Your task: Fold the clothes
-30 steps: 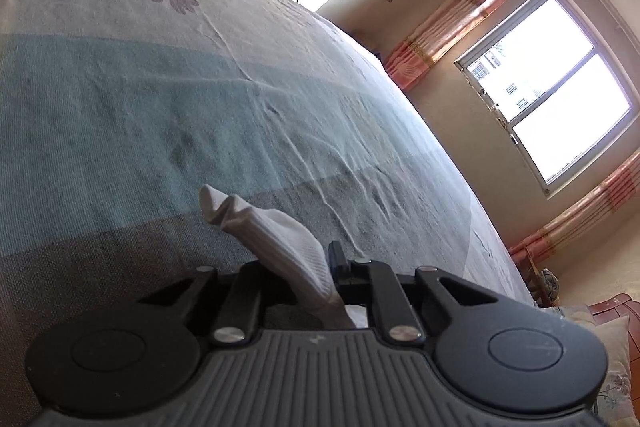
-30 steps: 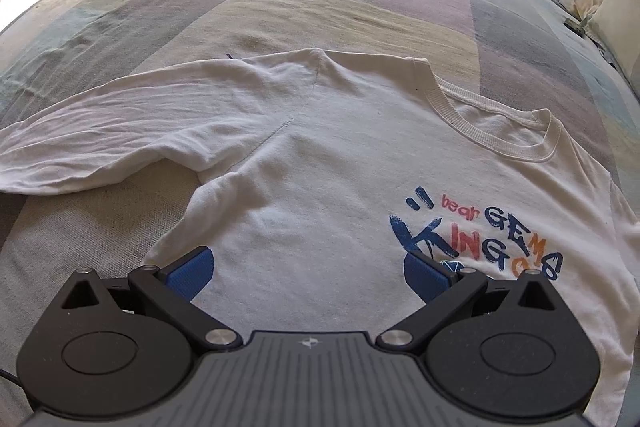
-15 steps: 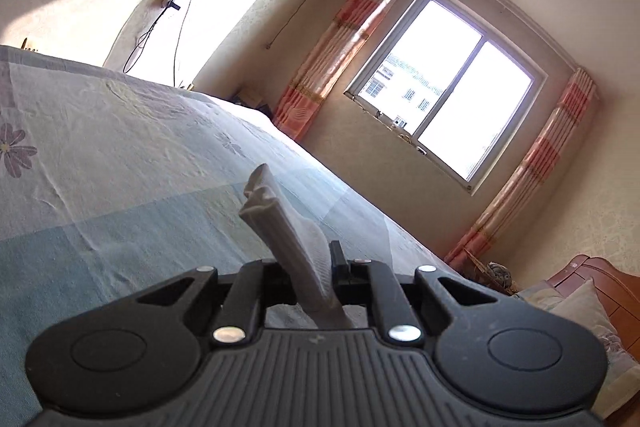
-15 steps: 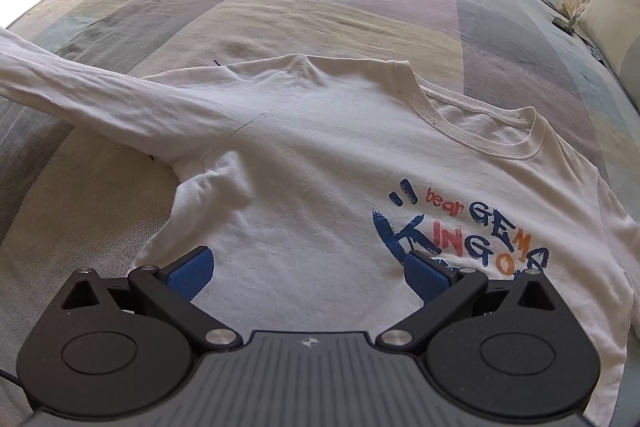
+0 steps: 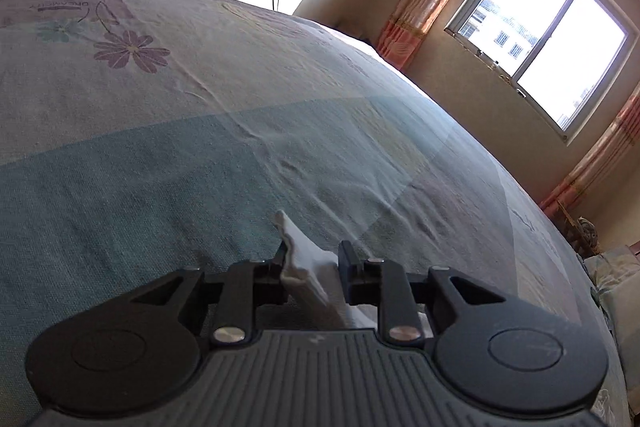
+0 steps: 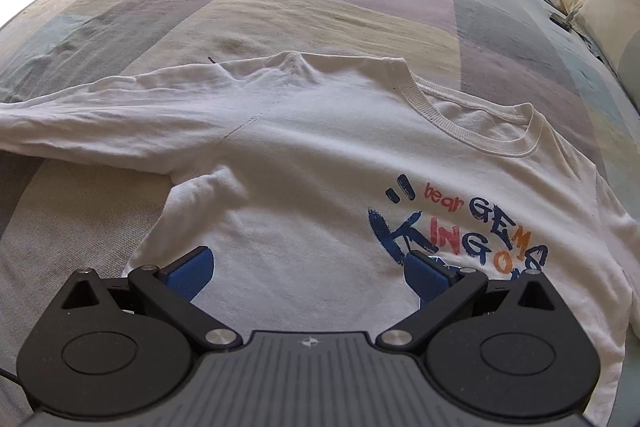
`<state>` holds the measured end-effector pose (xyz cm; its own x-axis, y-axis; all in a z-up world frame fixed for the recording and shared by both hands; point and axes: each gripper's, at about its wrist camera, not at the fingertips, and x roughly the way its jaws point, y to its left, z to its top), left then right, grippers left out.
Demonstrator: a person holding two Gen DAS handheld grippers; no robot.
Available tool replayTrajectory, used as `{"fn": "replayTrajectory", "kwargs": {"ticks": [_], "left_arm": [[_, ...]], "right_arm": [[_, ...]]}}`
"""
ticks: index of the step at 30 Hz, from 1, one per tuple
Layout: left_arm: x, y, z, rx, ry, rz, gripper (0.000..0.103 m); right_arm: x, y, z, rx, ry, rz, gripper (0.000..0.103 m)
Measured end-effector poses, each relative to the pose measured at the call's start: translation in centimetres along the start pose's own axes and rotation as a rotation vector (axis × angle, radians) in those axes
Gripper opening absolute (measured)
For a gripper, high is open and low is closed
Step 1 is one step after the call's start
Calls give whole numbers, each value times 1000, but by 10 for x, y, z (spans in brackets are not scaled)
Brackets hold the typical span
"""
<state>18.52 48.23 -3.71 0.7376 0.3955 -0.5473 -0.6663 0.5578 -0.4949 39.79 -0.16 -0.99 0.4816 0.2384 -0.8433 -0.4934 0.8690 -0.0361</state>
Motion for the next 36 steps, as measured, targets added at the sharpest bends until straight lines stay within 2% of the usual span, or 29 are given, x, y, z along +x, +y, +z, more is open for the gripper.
{"fn": "replayTrajectory", "kwargs": {"ticks": [1,3,4,6,10,12,13,17,20,24,27,31,33,36], "left_arm": [[-5,9,1,-26,-12,29,24],[-16,19,6,-59,-31,62,33],[-21,21,8,-55,-34,66,36],[-29,13,8,3,-18,66,50],[-34,-30,-5,228,46,79,61],[-35,-56,-20,352,70,90,71],[-36,-67,-27,409,77,87,71],[-43,-110,-60,637,81,63,76],[-48,-125,-75,724,71,39,80],[-46,-127,-82,715,104,12,81],[-41,-128,-82,706,124,4,81],[-41,-129,-79,715,125,-5,81],[-42,-125,-78,710,123,5,85],[-42,-117,-78,695,128,24,87]], "right_arm": [[0,1,1,-3,-1,4,103],[0,5,4,-19,-7,13,103],[-1,6,7,-23,-10,22,103],[-2,7,14,-28,-17,53,103],[1,13,44,-35,-53,97,103],[7,21,65,-35,-70,153,103],[12,27,75,-39,-72,184,103],[42,60,106,-84,-33,268,103],[76,83,117,-110,42,296,103],[103,106,117,-178,23,233,103],[114,110,135,-173,-5,222,103],[112,109,150,-155,5,213,103],[109,108,157,-148,12,209,103],[87,106,148,-93,27,280,103]]}}
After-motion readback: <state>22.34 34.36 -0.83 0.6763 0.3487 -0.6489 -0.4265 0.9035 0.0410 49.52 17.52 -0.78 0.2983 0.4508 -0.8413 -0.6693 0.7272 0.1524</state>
